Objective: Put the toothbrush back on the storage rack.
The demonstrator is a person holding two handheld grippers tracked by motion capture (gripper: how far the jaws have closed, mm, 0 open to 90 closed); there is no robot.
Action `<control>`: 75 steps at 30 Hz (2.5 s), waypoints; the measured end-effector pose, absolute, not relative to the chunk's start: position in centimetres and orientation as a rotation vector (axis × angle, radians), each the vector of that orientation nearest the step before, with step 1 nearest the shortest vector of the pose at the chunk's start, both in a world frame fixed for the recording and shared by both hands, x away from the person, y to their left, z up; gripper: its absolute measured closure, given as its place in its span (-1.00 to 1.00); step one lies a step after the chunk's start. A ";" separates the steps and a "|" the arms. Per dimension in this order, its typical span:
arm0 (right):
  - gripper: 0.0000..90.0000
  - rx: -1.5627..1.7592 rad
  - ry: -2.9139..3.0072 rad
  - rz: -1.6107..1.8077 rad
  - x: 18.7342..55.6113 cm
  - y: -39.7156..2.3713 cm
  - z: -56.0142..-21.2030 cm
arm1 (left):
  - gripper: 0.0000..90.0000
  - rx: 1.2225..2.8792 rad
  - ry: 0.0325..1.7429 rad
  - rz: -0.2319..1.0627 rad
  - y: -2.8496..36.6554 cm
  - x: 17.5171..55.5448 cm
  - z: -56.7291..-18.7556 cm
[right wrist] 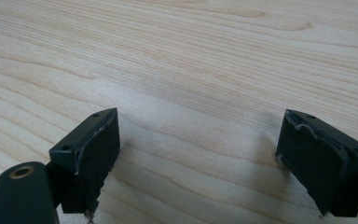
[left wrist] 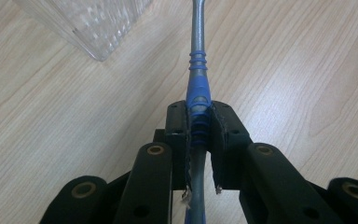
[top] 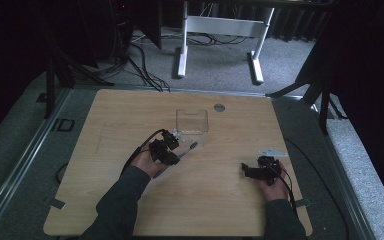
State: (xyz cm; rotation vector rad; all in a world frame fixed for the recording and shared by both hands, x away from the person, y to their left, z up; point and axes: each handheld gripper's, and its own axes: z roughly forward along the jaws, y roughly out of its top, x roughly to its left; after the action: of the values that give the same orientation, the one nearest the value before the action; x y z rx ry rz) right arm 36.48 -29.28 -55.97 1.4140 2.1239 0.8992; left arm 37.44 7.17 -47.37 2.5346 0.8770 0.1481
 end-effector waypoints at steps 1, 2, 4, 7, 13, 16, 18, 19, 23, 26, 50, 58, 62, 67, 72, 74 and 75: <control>-0.72 1.414 2.124 0.899 36.5 -29.3 -56.0 | 0.74 2.528 0.880 0.152 7.2 37.4 -47.3; -0.72 1.414 2.124 0.899 36.5 -29.3 -56.0 | 0.74 2.524 0.880 0.152 7.2 37.4 -47.3; -0.72 1.414 2.124 0.899 36.5 -29.3 -56.0 | 0.74 2.515 0.879 0.156 7.2 37.4 -47.2; -0.72 1.414 2.124 0.899 36.5 -29.3 -56.0 | 0.74 2.503 0.879 0.160 7.2 37.4 -47.1; -0.72 1.414 2.124 0.899 36.5 -29.3 -56.0 | 0.74 2.493 0.866 0.187 7.2 37.3 -46.9; -0.72 1.414 2.124 0.899 36.5 -29.3 -56.0 | 0.74 2.480 0.866 0.196 7.2 37.3 -46.8; -0.72 1.414 2.124 0.899 36.5 -29.3 -56.0 | 0.74 2.466 0.867 0.204 7.2 37.3 -46.7; -0.72 1.414 2.124 0.899 36.5 -29.3 -56.0 | 0.74 2.466 0.867 0.205 7.3 37.3 -46.6; -0.72 1.414 2.124 0.899 36.5 -29.3 -56.0 | 0.74 2.437 0.870 0.221 7.4 37.3 -46.4; -0.72 1.413 2.124 0.899 36.5 -29.3 -56.0 | 0.74 2.427 0.870 0.228 7.4 37.3 -46.3; -0.72 1.412 2.124 0.899 36.5 -29.3 -56.0 | 0.74 2.346 0.883 0.271 7.7 37.2 -45.8; -0.72 1.411 2.124 0.899 36.5 -29.3 -56.0 | 0.74 2.320 0.882 0.281 7.7 37.2 -45.7; -0.72 1.411 2.124 0.898 36.5 -29.3 -56.0 | 0.74 2.309 0.882 0.286 7.7 37.2 -45.6; -0.72 1.411 2.125 0.898 36.5 -29.3 -56.0 | 0.74 2.292 0.885 0.290 7.7 37.1 -45.5; -0.72 1.408 2.126 0.898 36.5 -29.3 -56.0 | 0.74 2.269 0.894 0.300 7.9 37.1 -45.3; -0.72 1.408 2.126 0.898 36.5 -29.3 -56.0 | 0.74 2.257 0.894 0.308 7.9 37.0 -45.3; -0.72 1.408 2.126 0.897 36.5 -29.3 -56.0 | 0.74 2.255 0.893 0.313 7.9 37.0 -45.2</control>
State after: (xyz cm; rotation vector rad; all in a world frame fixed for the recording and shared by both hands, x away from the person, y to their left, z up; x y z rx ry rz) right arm 36.49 -29.31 -55.98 1.4079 2.1258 0.8975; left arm 37.03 7.93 -45.23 2.2552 0.8926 0.3126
